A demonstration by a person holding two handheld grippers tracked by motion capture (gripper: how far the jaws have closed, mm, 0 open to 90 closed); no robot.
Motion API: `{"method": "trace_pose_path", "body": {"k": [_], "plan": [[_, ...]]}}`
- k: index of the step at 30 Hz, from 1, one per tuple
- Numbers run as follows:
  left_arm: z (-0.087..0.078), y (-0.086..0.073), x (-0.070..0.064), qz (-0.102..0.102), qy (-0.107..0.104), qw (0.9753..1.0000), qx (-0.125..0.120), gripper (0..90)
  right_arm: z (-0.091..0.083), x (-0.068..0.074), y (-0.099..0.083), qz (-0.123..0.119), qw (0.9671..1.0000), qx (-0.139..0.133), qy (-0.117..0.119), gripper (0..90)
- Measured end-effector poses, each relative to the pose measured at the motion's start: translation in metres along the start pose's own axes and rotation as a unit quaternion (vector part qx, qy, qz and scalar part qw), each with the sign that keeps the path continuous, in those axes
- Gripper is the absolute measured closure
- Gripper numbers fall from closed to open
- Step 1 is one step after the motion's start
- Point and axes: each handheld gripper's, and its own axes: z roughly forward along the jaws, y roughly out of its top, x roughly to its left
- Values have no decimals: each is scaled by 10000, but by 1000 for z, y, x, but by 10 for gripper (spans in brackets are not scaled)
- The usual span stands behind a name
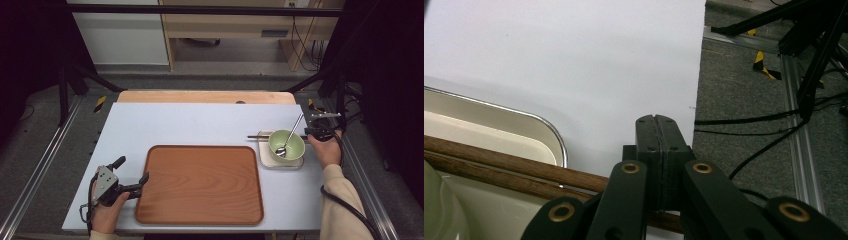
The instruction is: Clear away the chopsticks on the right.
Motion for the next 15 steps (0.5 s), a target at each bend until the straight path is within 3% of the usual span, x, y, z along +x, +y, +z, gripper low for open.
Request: {"method": "trace_pose_path", "body": {"k": [7, 15], "plan": [[1, -1, 1, 12, -15, 10000, 46, 26, -4, 0, -2, -103, 9997, 196, 105, 900], [2, -1, 0, 40, -20, 10000, 83, 26, -11, 2, -6, -321, 9979, 373, 422, 900]]}}
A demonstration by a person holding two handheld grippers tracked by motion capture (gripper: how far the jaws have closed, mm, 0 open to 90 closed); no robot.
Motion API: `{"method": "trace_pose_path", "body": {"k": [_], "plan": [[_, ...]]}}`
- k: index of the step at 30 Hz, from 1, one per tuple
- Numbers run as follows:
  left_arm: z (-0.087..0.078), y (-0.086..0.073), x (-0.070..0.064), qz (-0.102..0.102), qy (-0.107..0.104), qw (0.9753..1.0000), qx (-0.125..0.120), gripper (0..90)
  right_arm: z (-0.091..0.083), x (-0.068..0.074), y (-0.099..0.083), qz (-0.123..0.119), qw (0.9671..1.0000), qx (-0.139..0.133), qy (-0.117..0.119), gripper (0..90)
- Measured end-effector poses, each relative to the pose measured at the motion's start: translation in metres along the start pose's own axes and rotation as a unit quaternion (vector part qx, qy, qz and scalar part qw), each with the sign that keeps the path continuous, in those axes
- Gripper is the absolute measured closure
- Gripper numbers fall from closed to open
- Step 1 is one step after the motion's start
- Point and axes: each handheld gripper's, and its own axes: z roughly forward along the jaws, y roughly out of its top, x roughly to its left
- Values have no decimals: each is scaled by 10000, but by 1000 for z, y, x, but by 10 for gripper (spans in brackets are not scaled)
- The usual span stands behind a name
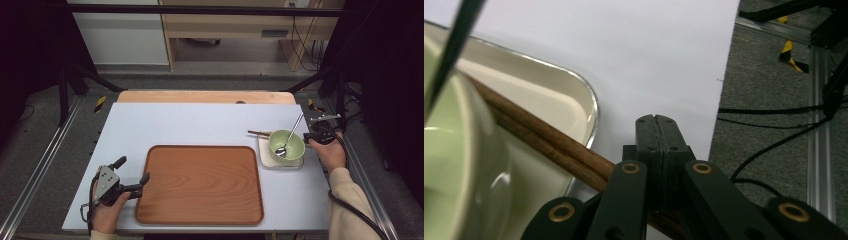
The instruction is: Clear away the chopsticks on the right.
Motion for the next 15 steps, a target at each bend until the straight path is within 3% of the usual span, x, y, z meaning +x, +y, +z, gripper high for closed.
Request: {"method": "trace_pose_path", "body": {"k": [7, 15], "plan": [[2, -1, 0, 26, -24, 10000, 42, 26, -3, 1, -7, -151, 9997, 94, 137, 900], [1, 0, -1, 52, -24, 10000, 29, 26, -7, 2, -12, -121, 9996, 142, 219, 900]]}}
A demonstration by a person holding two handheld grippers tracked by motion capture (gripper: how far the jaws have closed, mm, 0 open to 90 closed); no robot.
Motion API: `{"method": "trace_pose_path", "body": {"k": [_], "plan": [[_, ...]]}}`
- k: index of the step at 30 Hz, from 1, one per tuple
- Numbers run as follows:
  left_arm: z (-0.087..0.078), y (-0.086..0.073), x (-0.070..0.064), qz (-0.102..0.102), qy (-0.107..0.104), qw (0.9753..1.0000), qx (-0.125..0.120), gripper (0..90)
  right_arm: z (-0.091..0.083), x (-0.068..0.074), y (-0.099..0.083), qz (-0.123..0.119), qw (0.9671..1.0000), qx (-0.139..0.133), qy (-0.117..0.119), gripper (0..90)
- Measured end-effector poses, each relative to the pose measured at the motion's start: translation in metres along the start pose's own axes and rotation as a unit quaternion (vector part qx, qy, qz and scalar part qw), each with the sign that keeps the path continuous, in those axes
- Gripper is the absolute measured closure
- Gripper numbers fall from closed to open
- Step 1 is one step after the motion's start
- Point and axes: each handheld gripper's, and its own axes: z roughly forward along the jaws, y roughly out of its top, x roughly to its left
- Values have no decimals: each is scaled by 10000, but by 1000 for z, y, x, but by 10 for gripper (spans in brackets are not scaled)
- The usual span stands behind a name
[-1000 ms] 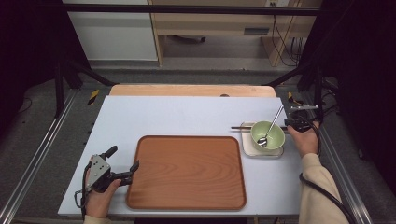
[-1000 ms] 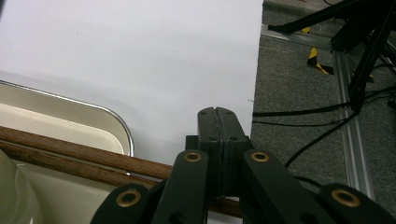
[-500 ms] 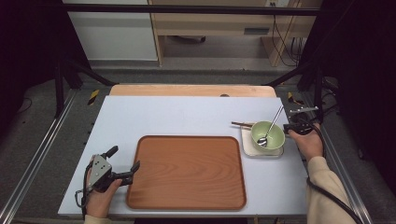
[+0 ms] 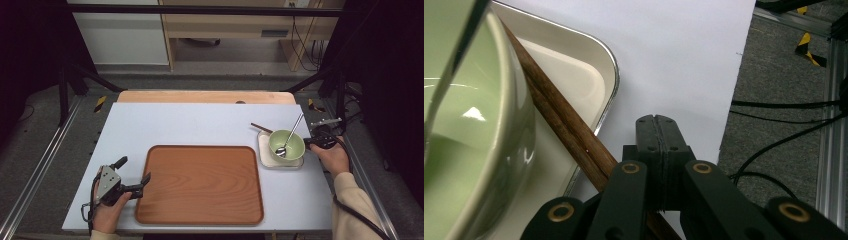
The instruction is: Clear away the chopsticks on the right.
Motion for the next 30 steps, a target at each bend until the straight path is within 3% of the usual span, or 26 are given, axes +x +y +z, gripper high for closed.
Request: {"method": "trace_pose_path", "body": {"k": [17, 30], "plan": [[0, 0, 0, 15, -9, 10000, 3, 26, -7, 4, -5, -6, 9998, -44, 218, 900], [0, 0, 1, 33, -2, 10000, -5, 26, -10, 3, -7, 55, 9997, -136, 190, 887]]}}
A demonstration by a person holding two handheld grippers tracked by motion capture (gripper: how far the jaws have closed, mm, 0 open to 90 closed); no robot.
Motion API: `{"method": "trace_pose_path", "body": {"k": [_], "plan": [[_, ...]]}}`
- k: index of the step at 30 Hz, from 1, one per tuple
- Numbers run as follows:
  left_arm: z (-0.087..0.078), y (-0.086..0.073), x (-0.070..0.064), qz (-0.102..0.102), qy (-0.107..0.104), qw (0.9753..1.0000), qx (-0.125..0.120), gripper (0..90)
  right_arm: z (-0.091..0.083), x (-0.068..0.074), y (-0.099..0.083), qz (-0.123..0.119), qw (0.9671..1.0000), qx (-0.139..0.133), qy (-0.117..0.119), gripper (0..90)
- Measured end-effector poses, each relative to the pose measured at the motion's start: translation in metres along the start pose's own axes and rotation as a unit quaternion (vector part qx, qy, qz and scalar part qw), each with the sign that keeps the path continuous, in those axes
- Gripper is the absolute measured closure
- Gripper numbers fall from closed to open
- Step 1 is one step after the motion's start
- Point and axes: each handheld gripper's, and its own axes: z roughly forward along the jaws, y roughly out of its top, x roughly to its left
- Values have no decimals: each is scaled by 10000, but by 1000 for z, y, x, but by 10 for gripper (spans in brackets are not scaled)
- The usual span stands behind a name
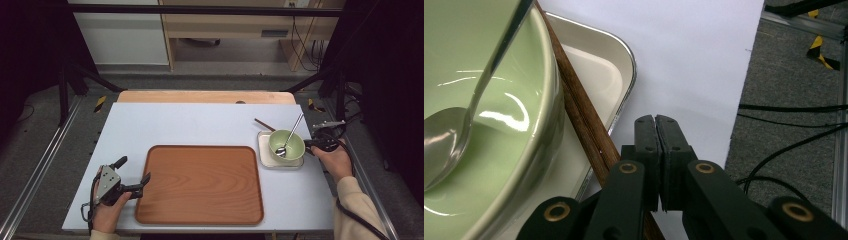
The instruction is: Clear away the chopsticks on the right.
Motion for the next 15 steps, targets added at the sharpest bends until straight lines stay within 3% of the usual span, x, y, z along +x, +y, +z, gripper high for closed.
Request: {"method": "trace_pose_path", "body": {"k": [8, 15], "plan": [[0, 0, 2, -9, 4, 10000, -12, 26, -13, -1, -1, 0, 9999, -124, -17, 832], [-1, 0, 1, 5, 16, 10000, -9, 25, -20, -4, -4, -60, 9998, -142, -85, 680]]}}
